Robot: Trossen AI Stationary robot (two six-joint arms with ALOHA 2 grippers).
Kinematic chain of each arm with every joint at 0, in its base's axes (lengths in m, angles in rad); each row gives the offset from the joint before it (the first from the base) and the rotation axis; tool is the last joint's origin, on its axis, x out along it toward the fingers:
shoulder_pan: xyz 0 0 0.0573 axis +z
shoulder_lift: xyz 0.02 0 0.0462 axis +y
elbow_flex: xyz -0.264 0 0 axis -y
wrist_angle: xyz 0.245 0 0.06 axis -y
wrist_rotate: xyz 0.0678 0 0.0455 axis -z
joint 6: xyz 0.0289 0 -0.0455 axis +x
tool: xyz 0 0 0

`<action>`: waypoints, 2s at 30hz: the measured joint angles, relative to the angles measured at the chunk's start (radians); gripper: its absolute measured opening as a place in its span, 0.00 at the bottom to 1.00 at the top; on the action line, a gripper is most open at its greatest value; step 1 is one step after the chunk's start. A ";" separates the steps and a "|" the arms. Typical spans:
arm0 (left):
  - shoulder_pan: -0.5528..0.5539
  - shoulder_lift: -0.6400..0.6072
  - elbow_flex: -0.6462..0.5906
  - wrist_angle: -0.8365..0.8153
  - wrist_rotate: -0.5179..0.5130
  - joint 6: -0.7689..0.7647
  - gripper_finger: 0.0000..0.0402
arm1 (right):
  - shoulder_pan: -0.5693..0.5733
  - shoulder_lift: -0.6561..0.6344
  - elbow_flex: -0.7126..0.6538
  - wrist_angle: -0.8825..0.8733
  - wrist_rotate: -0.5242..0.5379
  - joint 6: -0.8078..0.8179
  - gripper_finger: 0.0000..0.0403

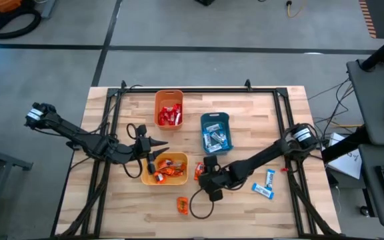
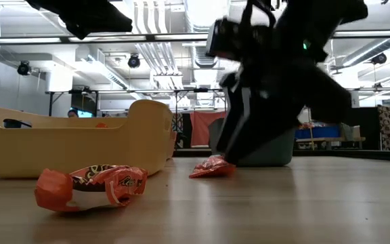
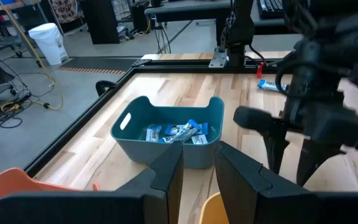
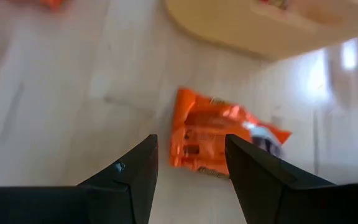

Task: Organize candy in baskets
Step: Put the orange chocolate into the yellow bin

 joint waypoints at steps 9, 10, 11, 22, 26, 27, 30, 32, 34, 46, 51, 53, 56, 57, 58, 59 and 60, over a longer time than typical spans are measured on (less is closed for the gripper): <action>0.000 0.000 0.000 0.005 0.000 0.000 0.19 | -0.002 0.045 0.002 0.001 0.026 0.005 0.41; 0.000 0.000 0.000 0.005 0.000 0.000 0.19 | -0.002 0.047 0.002 0.001 0.026 0.006 0.40; 0.000 0.000 0.000 0.005 0.000 0.000 0.19 | -0.004 0.049 0.002 0.002 0.026 0.009 0.38; 0.000 0.000 0.000 0.006 -0.001 0.000 0.19 | -0.011 0.068 0.002 0.005 0.025 0.015 0.11; 0.000 0.000 0.000 0.007 -0.001 0.000 0.19 | -0.012 0.068 0.002 0.004 0.025 0.012 0.04; 0.000 0.000 0.000 0.007 -0.001 0.000 0.19 | -0.012 0.068 0.002 0.003 0.024 0.011 0.03; 0.000 0.000 0.000 0.007 -0.001 -0.004 0.19 | -0.011 0.059 0.000 -0.001 0.017 0.005 0.02; 0.000 0.000 0.000 0.007 -0.001 -0.008 0.19 | -0.011 0.046 0.000 -0.009 0.010 0.002 0.02; 0.000 0.000 0.000 0.007 -0.001 -0.008 0.19 | -0.011 0.029 0.001 -0.019 0.007 -0.005 0.02; 0.000 0.000 0.000 0.000 -0.001 -0.011 0.19 | -0.012 -0.186 0.005 -0.024 -0.046 0.019 0.02; -0.001 -0.001 0.002 -0.009 0.006 -0.009 0.19 | -0.033 -0.277 0.005 0.025 -0.076 0.066 0.02; -0.001 -0.003 0.013 -0.020 0.027 -0.008 0.19 | -0.045 -0.299 0.006 0.091 -0.091 0.086 0.02; -0.004 -0.008 0.059 -0.078 0.067 -0.009 0.19 | -0.065 -0.305 0.007 0.192 -0.135 0.091 0.02; -0.005 -0.008 0.080 -0.108 0.083 -0.011 0.19 | -0.070 -0.301 0.007 0.219 -0.149 0.091 0.02; -0.009 -0.008 0.103 -0.141 0.092 -0.014 0.19 | -0.075 -0.296 0.007 0.243 -0.161 0.091 0.02; -0.013 -0.008 0.127 -0.177 0.106 -0.016 0.19 | -0.080 -0.290 0.007 0.267 -0.166 0.091 0.02; -0.019 -0.008 0.151 -0.209 0.116 -0.018 0.19 | -0.085 -0.282 0.007 0.287 -0.166 0.091 0.02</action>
